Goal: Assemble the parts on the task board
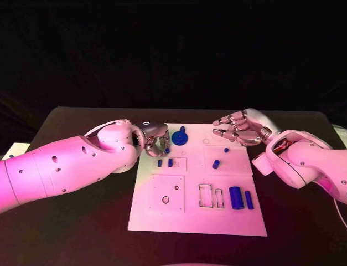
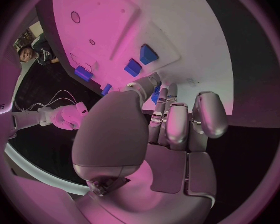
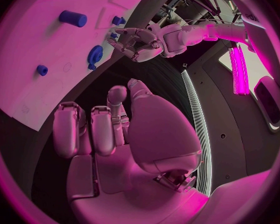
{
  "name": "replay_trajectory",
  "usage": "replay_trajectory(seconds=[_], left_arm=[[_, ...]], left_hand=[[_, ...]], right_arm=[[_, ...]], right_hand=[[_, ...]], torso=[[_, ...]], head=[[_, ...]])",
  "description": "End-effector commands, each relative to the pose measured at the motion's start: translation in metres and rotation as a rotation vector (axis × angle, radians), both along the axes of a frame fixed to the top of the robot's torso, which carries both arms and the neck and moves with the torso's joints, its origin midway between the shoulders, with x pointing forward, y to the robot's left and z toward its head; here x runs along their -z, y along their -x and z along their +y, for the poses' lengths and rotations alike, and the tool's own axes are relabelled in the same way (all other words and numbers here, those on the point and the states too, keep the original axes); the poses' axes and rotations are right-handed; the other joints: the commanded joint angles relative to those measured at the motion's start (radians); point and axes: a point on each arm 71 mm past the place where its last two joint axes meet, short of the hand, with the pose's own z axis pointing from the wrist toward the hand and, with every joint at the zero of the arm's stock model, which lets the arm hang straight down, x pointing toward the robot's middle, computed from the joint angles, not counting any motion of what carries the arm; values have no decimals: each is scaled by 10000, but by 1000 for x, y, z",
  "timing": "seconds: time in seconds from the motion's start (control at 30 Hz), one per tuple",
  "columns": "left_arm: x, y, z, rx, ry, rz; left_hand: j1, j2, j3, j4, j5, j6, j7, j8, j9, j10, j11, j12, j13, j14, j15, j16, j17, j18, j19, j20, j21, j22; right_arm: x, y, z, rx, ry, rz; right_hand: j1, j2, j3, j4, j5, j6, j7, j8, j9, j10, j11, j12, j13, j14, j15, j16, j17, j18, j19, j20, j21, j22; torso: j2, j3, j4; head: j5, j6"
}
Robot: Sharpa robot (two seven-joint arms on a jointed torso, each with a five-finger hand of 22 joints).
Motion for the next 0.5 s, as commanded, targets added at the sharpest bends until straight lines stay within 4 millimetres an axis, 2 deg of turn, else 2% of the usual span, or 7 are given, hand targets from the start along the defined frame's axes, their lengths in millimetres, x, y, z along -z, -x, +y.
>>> replay_trajectory(seconds=[0.03,0.1,0.2,0.3,0.37,0.4,0.5], left_arm=[[-1,0,5,-150,124,4],[-2,0,10,-290,331,-106],[-6,-2,23,-764,1186,-133],[-8,-6,38,-1470,2865,336],[-10,-8,49,-2029,4652,1039],[-10,-8,52,-2185,5354,1347],[-7,-7,60,-2723,8295,3287]], left_hand=[[-10,-17,-102,-26,-32,-159,15,-35,-82,-251,42,-57,-19,168,108,-5,-26,23,-23,114,-137,-81],[46,18,-141,-70,-28,-242,36,-29,-139,-450,68,-52,-26,163,130,6,-50,36,-37,137,-210,-126],[276,224,67,-179,0,-140,51,36,-173,-477,82,-5,-13,155,132,28,-74,56,-55,152,-307,-183],[568,355,557,-365,23,106,124,128,-177,-359,106,36,-9,115,139,22,-95,134,-189,147,-683,-424],[508,369,731,-354,10,181,147,146,-190,-130,92,132,13,93,142,-4,-163,165,-249,151,-848,-527],[437,367,808,-332,2,247,165,171,-194,-74,92,148,9,-36,143,-229,-558,258,-434,153,-1314,-831],[197,380,885,-252,-30,381,166,232,-212,-114,116,153,-1,-864,155,-1517,-2621,619,-1342,181,-3308,-2111]], right_arm=[[2,-1,-3,-92,538,-140],[3,-2,-6,-74,907,-244],[4,-4,-12,-73,1780,-489],[6,-4,-17,-121,2828,-755],[7,-4,-20,-184,3766,-1004],[8,-4,-21,-211,4106,-1107],[8,-2,-22,-344,5406,-1590]], right_hand=[[258,40,99,4,-386,10,58,-9,-1,-575,1,-1175,-915,245,-46,-463,-577,136,-140,-1,-171,-197],[569,53,325,-9,-862,50,118,-19,0,-826,122,-2209,-1934,235,15,-693,-843,149,-163,22,-250,-279],[1265,-4,832,-259,-1145,276,192,32,29,-1308,208,-3464,-3228,271,86,-788,-955,147,-124,79,-272,-286],[1580,-173,1345,-397,-1327,502,215,27,43,-1202,317,-4246,-4385,304,167,-800,-982,146,-82,148,-265,-266],[1624,-333,1667,-456,-1357,617,192,-6,39,-986,299,-4572,-5063,323,206,-777,-970,142,-51,169,-249,-237],[1600,-431,1865,-480,-1369,680,189,-26,35,-855,301,-4742,-5466,328,208,-771,-975,140,-37,174,-241,-222],[1555,-563,2048,-521,-1395,782,145,-7,41,-889,299,-4947,-5868,337,188,-741,-952,130,-19,190,-228,-198]], torso=[[-8,-9,2],[-13,-7,6],[-16,-2,11],[-17,4,3],[-13,7,7],[-9,6,2],[-9,-2,-1]], head=[[-31,25],[-39,27],[-56,49],[-62,103],[-76,134],[-86,148],[-115,165]])
